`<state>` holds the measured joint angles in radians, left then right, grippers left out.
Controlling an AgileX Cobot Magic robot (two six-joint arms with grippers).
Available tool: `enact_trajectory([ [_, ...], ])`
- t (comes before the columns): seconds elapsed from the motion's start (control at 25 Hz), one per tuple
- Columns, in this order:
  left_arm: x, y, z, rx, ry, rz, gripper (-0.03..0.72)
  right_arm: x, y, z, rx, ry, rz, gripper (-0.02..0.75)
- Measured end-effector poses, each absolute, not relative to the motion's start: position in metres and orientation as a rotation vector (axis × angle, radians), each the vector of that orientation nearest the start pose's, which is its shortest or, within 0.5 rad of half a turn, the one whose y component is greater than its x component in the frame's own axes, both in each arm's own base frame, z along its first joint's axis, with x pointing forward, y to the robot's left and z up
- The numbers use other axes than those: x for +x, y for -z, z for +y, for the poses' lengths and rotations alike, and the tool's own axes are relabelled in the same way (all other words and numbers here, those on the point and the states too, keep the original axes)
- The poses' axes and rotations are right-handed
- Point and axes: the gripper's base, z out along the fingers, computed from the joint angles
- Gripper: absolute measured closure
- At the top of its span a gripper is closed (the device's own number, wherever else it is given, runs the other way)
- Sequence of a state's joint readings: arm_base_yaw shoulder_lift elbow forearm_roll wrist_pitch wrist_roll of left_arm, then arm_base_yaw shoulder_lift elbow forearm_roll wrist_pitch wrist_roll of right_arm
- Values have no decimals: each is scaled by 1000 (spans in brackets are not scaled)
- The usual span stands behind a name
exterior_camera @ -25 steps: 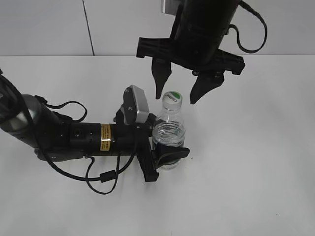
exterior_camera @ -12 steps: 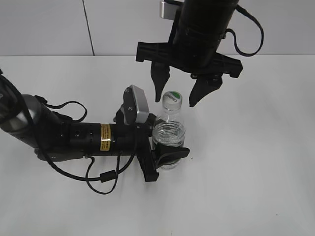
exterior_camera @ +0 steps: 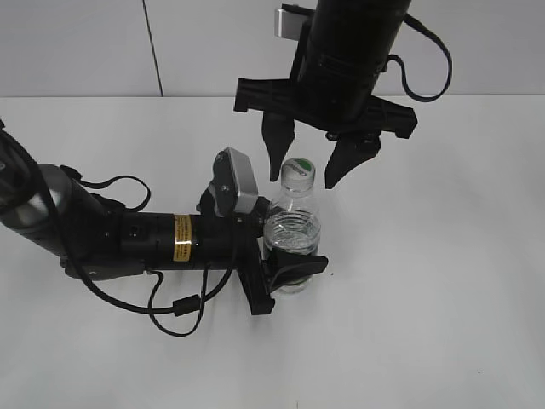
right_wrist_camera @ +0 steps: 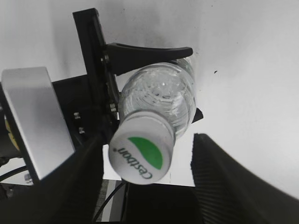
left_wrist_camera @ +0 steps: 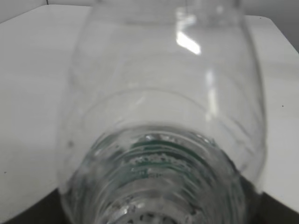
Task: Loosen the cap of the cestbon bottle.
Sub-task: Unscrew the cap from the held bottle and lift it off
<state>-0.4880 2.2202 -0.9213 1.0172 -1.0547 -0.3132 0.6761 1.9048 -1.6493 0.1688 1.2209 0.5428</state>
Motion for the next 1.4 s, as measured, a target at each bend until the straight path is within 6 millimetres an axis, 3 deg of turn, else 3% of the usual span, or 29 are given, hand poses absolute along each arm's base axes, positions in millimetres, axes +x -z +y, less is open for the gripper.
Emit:
enact_trajectory([
  [0.4, 291, -70, -231, 1266, 921, 1532, 282, 301, -267, 260, -193, -369, 3057, 428],
  [0.64, 291, -70, -231, 1266, 921, 1533, 282, 301, -267, 260, -325, -363, 3035, 435],
  [0.72, 291, -70, -231, 1266, 921, 1533, 282, 301, -267, 260, -448, -350, 3009, 435],
  [0.88, 291, -70, -231, 1266, 921, 1533, 282, 302, -267, 259, -866, -312, 2883, 435],
  [1.2, 291, -70, -230, 1264, 921, 1535, 282, 302, -268, 259, -1650, -231, 2456, 435],
  [1.4, 291, -70, -230, 1265, 920, 1534, 282, 302, -268, 259, -1872, -204, 2275, 435],
])
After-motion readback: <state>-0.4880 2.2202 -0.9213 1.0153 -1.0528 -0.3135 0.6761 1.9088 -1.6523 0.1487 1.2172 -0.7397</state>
